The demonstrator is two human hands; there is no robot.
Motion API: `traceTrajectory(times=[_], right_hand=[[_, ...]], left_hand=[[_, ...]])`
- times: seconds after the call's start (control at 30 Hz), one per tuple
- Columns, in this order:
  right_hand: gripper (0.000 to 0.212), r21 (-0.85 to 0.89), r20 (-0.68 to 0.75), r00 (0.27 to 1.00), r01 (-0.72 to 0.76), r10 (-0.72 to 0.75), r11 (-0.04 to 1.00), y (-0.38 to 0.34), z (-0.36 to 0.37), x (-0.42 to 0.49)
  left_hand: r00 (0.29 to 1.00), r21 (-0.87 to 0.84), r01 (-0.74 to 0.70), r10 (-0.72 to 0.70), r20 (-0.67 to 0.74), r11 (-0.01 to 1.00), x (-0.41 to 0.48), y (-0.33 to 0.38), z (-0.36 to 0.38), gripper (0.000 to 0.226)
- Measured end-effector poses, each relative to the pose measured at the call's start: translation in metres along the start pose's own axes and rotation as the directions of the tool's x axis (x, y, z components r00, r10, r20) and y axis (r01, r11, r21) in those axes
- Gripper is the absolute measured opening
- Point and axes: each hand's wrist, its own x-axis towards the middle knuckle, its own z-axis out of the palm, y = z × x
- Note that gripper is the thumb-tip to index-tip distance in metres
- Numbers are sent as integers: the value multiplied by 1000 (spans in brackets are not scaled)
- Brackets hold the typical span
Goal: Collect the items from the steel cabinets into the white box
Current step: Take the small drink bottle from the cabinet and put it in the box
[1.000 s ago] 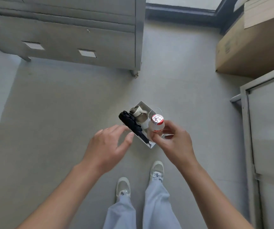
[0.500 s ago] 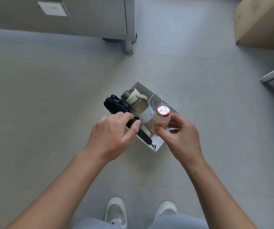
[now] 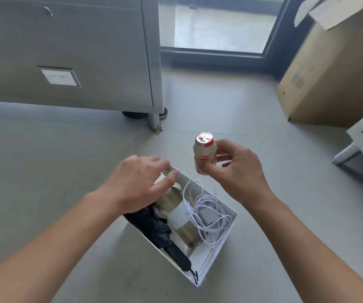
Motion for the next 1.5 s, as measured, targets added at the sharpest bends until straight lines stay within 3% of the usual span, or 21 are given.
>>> traceTrajectory(times=[0.17, 0.33, 0.47, 0.77, 0.97, 1.1, 1.33, 1.5], right_hand=[[23, 78, -2, 997, -80, 81, 994, 2, 0, -20], [26, -25, 62, 997, -46, 47, 999, 9, 17, -20], [25, -61, 72, 997, -10, 14, 998, 14, 31, -16], [23, -168, 291, 930, -181, 224, 969, 50, 71, -54], [28, -291, 455, 863, -89, 220, 953, 64, 78, -79], [33, -317, 487, 861, 16, 148, 948, 54, 90, -94], [23, -430, 420, 849, -125, 321, 894, 91, 105, -96], [25, -477, 437, 829, -115, 348, 871, 109, 120, -93]], left_hand=[[998, -53, 58, -58, -6, 997, -29, 3, -3, 59], [997, 13, 44, -44, 57, 999, -29, 4, 12, 63], [999, 18, 44, -45, 9, 999, -21, -7, 19, 48], [994, 67, 60, -65, 82, 996, -42, -24, 46, 59], [996, 74, 19, -25, 86, 997, -46, -27, 55, 58], [995, 65, 53, -58, 80, 996, -48, -32, 51, 51], [996, 53, 41, -45, 83, 998, -51, -37, 53, 59], [998, 50, 20, -23, 66, 999, -55, -38, 58, 68]])
